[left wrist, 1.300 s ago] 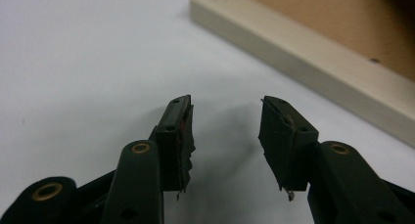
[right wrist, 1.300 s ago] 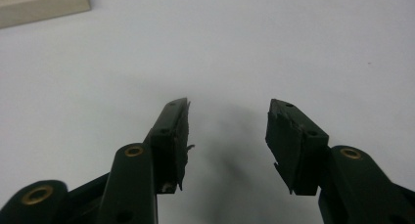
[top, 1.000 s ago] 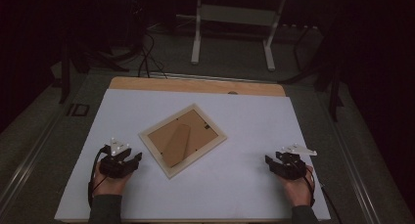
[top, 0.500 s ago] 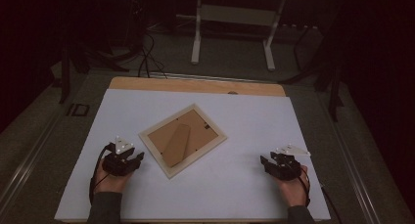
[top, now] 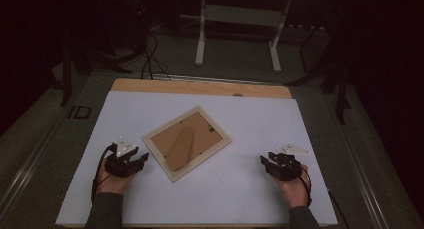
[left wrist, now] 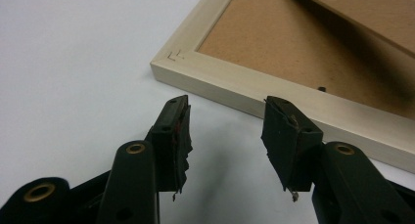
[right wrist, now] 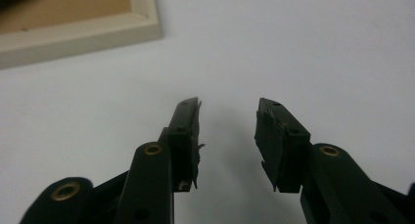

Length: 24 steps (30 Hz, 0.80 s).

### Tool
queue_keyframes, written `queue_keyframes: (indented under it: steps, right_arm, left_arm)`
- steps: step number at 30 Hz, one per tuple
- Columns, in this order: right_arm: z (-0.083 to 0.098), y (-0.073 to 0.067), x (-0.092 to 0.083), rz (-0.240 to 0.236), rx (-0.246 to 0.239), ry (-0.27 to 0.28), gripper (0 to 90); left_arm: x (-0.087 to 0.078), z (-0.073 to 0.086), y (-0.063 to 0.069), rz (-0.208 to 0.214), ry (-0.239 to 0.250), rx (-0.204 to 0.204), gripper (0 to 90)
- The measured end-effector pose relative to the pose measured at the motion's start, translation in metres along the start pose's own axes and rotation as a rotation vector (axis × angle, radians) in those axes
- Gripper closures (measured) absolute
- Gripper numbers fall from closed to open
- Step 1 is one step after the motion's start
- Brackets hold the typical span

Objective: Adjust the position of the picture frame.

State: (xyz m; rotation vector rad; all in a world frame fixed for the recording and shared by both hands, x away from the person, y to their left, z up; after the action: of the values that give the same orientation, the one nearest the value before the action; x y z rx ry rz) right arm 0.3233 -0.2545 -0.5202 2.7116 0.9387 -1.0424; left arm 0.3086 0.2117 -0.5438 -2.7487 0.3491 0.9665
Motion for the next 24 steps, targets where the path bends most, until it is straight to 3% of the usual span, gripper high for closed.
queue_keyframes:
  steps: [4, 7, 11, 13, 16, 20, 24]
  right_arm:
    - [-0.010, -0.009, 0.007, -0.008, -0.029, -0.001, 60.7]
    - [-0.016, -0.014, 0.009, -0.016, -0.040, 0.003, 60.7]
    - [-0.027, -0.022, 0.015, -0.030, -0.060, 0.005, 60.6]
    - [-0.030, -0.026, 0.017, -0.037, -0.069, 0.005, 60.1]
    - [-0.033, -0.031, 0.022, -0.051, -0.070, -0.002, 59.0]
    - [-0.034, -0.036, 0.028, -0.068, -0.073, -0.007, 58.7]
    - [-0.036, -0.042, 0.034, -0.081, -0.082, -0.015, 58.7]
  left_arm:
    - [0.001, -0.002, -0.004, 0.028, 0.002, -0.054, 53.4]
    - [0.001, -0.002, -0.005, 0.063, 0.002, -0.068, 53.6]
    - [0.000, -0.003, -0.006, 0.045, 0.009, -0.098, 55.1]
    - [0.000, -0.003, -0.008, 0.055, 0.008, -0.106, 52.7]
    - [0.002, -0.001, -0.009, 0.044, -0.008, -0.080, 55.5]
    - [-0.001, -0.002, -0.008, 0.010, 0.017, -0.026, 60.7]
    - [0.000, -0.001, -0.008, -0.006, 0.002, -0.006, 62.4]
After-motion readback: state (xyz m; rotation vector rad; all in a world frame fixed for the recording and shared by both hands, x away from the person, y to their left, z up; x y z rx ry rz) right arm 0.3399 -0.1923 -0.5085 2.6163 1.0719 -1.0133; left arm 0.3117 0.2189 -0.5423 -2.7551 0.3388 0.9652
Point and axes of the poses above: each handheld gripper's, and its own axes: x roughly forward along the jaws, z roughly out of its underside, y roughly to its right, the point moved 3 cm from there along x, roughly forward along the jaws, and after that the axes turned 10 degrees about -z, right-handed, at the moved point
